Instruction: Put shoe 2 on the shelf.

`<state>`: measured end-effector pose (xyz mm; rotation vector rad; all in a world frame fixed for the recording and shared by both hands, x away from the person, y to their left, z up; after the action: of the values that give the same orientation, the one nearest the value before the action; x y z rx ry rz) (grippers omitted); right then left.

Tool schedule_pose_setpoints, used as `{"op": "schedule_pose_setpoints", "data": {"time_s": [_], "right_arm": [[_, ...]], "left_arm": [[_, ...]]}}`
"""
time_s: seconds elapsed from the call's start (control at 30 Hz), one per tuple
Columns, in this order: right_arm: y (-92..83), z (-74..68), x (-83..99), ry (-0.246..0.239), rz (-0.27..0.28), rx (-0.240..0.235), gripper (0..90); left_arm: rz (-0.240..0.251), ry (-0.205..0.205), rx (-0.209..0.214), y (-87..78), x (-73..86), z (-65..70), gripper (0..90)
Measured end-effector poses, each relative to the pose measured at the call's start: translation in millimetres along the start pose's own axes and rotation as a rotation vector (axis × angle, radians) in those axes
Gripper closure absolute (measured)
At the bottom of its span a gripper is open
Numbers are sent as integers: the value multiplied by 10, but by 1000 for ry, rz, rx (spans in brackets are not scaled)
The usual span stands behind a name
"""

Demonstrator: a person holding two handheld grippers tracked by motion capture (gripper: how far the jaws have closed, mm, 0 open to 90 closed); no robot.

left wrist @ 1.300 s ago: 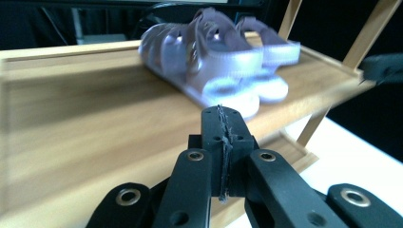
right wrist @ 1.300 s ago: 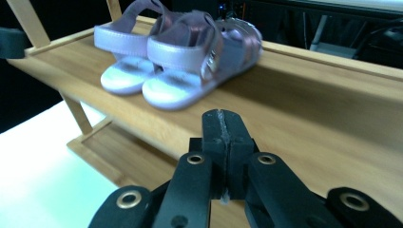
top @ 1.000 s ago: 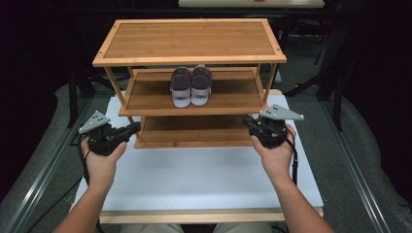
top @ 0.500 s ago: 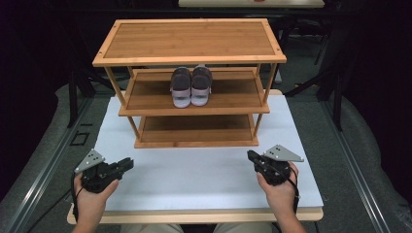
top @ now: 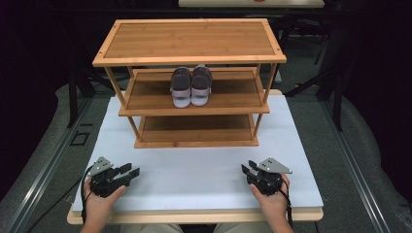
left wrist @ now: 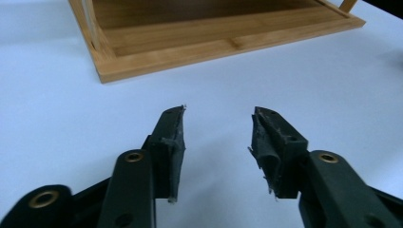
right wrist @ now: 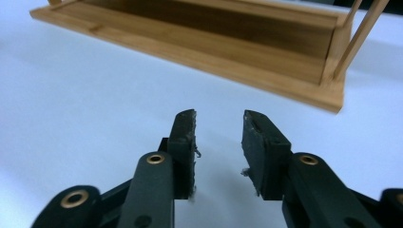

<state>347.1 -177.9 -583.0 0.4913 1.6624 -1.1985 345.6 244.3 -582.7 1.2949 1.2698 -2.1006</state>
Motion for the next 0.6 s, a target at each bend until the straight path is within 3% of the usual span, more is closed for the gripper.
{"op": "schedule_pose_setpoints", "data": {"time_s": [0.2, 0.27, 0.4, 0.6], "right_arm": [[59, 20, 78, 14, -19, -5, 574], [93, 28, 112, 23, -48, -17, 571], [125, 27, 120, 34, -74, -29, 572], [133, 5, 125, 7, -77, -30, 564]], "left_arm": [[-24, 29, -11, 53, 42, 20, 503], [-42, 40, -17, 88, 65, 24, 502], [-85, 97, -20, 151, 97, 52, 499], [-102, 137, -16, 194, 116, 110, 495]]}}
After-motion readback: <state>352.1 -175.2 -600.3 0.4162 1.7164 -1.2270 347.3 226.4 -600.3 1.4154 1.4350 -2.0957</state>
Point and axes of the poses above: each handheld gripper's, and its own axes: y roughly forward along the jaws, x roughly out of its underside, z roughly to its right, the point moved 7 cm from there along y, roughly forward along the jaws
